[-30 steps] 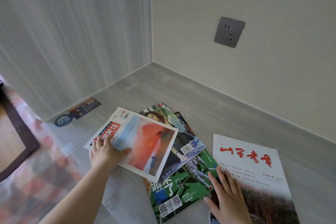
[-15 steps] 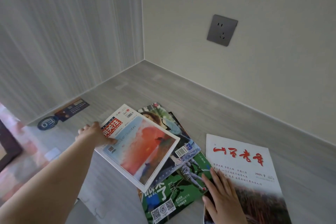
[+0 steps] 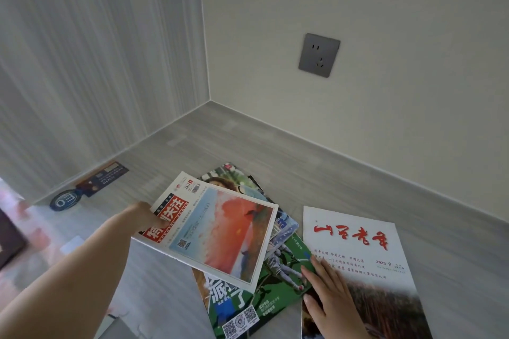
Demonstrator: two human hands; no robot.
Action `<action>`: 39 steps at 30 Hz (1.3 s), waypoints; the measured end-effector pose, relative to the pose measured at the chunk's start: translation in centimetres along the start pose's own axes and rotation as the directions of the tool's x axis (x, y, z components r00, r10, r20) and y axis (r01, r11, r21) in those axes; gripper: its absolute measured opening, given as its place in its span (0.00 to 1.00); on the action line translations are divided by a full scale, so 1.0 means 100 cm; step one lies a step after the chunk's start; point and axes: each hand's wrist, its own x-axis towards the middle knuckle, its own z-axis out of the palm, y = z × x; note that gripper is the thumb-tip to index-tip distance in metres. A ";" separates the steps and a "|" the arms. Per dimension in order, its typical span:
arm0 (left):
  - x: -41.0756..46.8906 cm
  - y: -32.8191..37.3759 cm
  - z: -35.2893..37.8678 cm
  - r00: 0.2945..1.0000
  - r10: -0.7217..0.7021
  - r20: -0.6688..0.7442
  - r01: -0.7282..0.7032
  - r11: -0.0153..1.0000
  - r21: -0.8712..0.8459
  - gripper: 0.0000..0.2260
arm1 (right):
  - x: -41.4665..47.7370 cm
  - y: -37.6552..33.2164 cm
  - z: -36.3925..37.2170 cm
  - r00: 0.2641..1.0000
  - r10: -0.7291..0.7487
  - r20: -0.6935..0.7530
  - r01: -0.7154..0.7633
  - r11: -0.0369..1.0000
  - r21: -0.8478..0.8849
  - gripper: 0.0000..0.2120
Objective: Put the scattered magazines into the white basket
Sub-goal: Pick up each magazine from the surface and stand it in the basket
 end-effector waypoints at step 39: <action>-0.353 0.406 0.225 0.387 0.922 0.017 -0.684 0.300 -0.665 0.10 | -0.202 0.312 -0.213 0.441 0.866 -0.235 -0.023 0.273 0.962 0.03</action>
